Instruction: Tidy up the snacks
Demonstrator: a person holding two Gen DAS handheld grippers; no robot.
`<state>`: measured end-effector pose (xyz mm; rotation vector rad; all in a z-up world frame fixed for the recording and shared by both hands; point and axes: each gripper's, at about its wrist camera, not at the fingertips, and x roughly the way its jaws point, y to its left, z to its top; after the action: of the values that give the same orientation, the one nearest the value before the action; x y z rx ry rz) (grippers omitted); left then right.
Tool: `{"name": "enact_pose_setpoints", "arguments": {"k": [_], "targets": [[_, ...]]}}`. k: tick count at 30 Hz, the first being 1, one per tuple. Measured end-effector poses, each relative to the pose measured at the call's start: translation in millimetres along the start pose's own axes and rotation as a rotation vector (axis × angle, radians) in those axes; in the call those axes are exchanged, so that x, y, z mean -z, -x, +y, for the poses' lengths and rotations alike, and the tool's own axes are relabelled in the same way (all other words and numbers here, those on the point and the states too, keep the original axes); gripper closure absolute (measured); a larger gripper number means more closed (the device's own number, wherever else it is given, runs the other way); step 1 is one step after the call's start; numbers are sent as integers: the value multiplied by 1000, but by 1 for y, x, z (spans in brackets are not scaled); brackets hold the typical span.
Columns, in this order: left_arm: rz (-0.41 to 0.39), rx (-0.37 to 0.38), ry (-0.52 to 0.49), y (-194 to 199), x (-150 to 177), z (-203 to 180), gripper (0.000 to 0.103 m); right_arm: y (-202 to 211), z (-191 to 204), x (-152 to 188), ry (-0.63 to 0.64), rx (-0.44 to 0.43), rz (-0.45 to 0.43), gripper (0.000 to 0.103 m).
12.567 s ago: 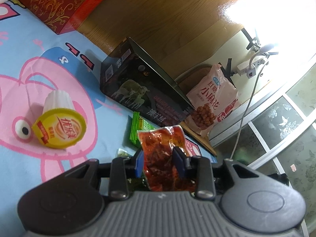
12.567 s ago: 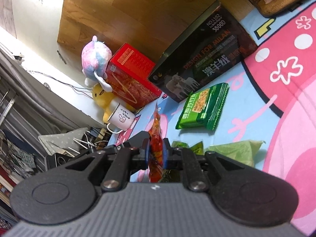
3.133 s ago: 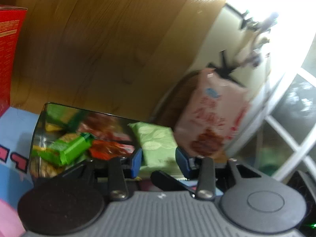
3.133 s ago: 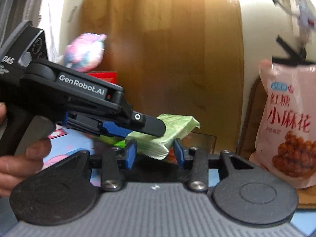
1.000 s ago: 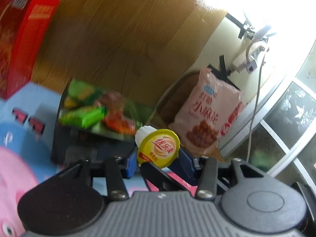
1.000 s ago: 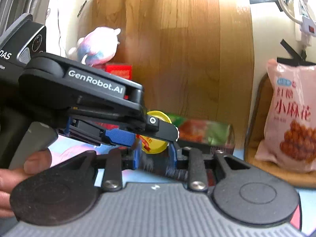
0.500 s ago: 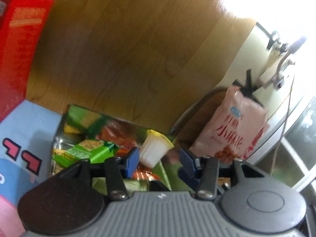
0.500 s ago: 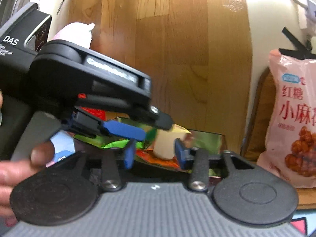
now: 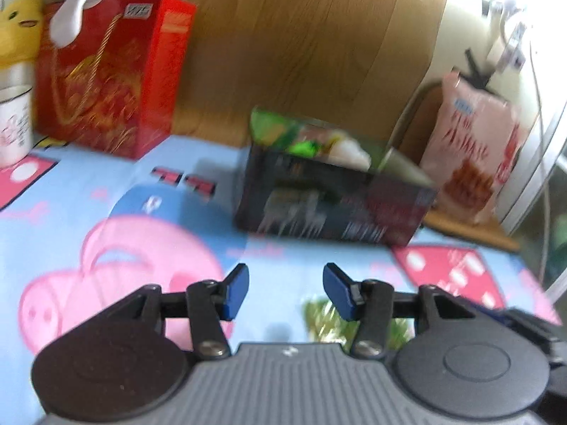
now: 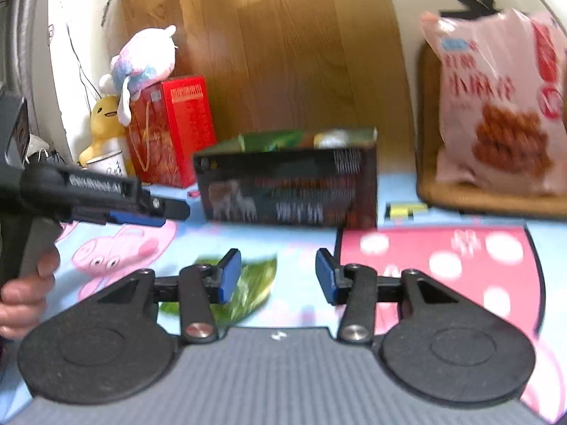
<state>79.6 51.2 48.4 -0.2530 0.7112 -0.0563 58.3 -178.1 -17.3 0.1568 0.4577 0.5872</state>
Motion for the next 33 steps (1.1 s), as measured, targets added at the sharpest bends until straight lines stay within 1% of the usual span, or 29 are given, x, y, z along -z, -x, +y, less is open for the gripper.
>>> {"name": "enact_pose_setpoints", "arguments": {"k": [4,8,12,20,25,30,33], "targets": [[9,-37,-14,3,13,-6,56,13,6,5,-40,14,-31,53],[-3,-47,-33,9,17,-14,56,20,7,11,-52,48,-48,53],[-8,-56,-45,11,19,-21,56,22,2,15,-92,54,-54,53],[-10,-78,-51,11,21,-27,55,26,-15,20,-215,18,-68,52],[-5,-89,-54,9,21,-28,54,29,-17,22,-243,2,-83,50],[3,-69,-45,9,22,-31,54,30,-19,22,-251,-15,-90,50],[6,-40,-2,10,20,-24,54,31,-19,23,-255,-23,-93,50]]}}
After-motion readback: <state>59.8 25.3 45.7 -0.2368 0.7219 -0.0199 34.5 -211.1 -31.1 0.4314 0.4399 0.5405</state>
